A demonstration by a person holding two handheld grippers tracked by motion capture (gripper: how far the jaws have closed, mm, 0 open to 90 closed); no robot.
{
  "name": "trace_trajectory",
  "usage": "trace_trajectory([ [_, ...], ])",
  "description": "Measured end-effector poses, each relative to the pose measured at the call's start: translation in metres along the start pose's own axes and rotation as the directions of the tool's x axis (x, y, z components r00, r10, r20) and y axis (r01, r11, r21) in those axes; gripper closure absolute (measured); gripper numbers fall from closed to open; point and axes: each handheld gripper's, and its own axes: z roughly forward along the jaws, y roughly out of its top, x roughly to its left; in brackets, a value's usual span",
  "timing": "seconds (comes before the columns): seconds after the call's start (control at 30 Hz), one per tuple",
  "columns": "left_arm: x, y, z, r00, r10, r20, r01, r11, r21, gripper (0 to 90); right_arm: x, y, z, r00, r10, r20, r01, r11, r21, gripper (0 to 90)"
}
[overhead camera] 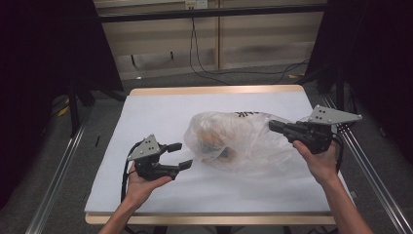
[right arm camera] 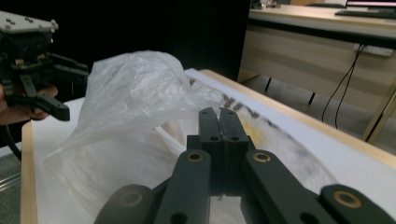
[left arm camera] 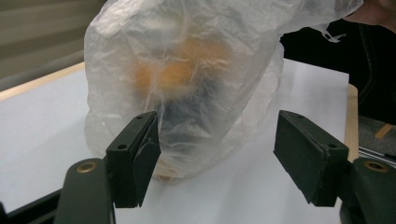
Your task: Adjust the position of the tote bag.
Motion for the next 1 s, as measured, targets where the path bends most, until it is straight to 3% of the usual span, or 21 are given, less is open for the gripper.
trace_trajectory([
  [0.27,0.001,0.014,-0.004,0.9998,0.015,-0.009,-0.016,0.9994,-0.033,31.0,0.002,0.035,0.015,0.9988,-0.045,-0.018,0.044,0.998,-0.041,90.0],
  [0.4,0.001,0.026,-0.008,0.9995,0.03,-0.013,-0.031,0.9977,-0.061,31.0,0.005,0.048,0.021,0.9979,-0.058,-0.027,0.057,0.997,-0.054,90.0],
  [0.43,0.002,0.034,-0.009,0.9994,0.032,-0.014,-0.033,0.9955,-0.089,31.1,0.007,0.057,0.025,0.9971,-0.068,-0.032,0.066,0.996,-0.059,90.0],
  [0.47,0.002,0.037,-0.01,0.9988,0.036,-0.032,-0.039,0.9953,-0.088,31.2,0.007,0.061,0.027,0.9966,-0.074,-0.037,0.072,0.995,-0.065,90.0],
  [0.67,0.006,0.058,-0.003,0.9985,0.053,-0.013,-0.054,0.9888,-0.139,31.5,0.012,0.081,0.038,0.9941,-0.093,-0.055,0.088,0.992,-0.088,90.0],
  [0.8,0.008,0.071,0.004,0.9977,0.065,-0.02,-0.067,0.987,-0.146,31.7,0.014,0.093,0.047,0.9927,-0.098,-0.069,0.091,0.991,-0.098,90.0],
  [1.0,0.012,0.089,0.01,0.9962,0.087,0.002,-0.085,0.9851,-0.149,32.4,0.022,0.102,0.064,0.989,-0.113,-0.096,0.104,0.99,-0.096,90.0],
])
